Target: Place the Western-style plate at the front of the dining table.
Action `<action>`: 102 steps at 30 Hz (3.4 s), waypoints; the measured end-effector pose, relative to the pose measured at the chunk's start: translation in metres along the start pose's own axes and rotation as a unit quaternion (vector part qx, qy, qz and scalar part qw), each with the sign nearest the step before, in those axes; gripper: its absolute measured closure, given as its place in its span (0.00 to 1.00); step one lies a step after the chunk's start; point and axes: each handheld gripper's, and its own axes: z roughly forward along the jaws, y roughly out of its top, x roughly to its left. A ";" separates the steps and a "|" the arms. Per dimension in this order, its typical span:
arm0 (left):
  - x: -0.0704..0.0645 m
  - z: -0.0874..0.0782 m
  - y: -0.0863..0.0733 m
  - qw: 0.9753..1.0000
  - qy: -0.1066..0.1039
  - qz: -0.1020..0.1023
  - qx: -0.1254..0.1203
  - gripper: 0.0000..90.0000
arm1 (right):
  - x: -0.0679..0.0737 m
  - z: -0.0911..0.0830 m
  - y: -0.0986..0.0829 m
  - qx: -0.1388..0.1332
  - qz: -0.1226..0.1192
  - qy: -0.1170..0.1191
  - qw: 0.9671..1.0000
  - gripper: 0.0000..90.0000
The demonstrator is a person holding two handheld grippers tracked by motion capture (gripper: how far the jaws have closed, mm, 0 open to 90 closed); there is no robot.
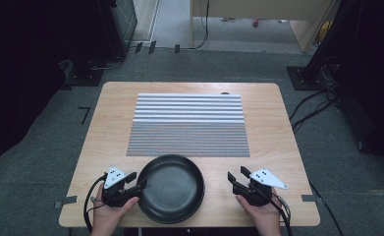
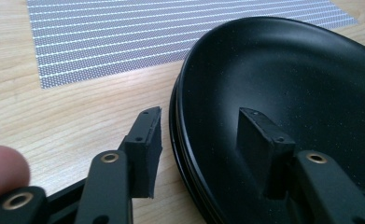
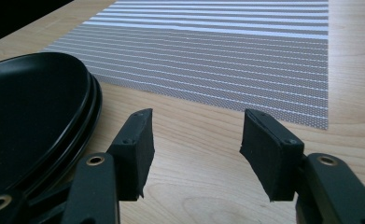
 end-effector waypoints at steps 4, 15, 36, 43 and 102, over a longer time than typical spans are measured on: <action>-0.002 0.001 0.000 1.000 -0.007 0.007 0.003 0.59 | 0.005 0.001 -0.001 -0.001 -0.006 0.009 1.000 0.48; -0.001 0.003 -0.002 1.000 -0.013 0.006 0.014 0.60 | 0.017 0.001 -0.003 -0.008 0.016 0.040 0.999 0.58; 0.003 0.005 -0.002 1.000 -0.018 0.001 0.022 0.58 | 0.042 0.006 -0.006 0.002 0.039 0.075 0.996 0.68; 0.004 0.006 -0.003 0.999 -0.025 0.000 0.026 0.58 | 0.056 0.006 -0.008 -0.010 0.043 0.073 0.996 0.76; 0.006 0.002 0.001 0.998 -0.039 -0.025 0.032 0.61 | 0.064 0.042 -0.008 0.047 0.193 0.095 0.975 0.96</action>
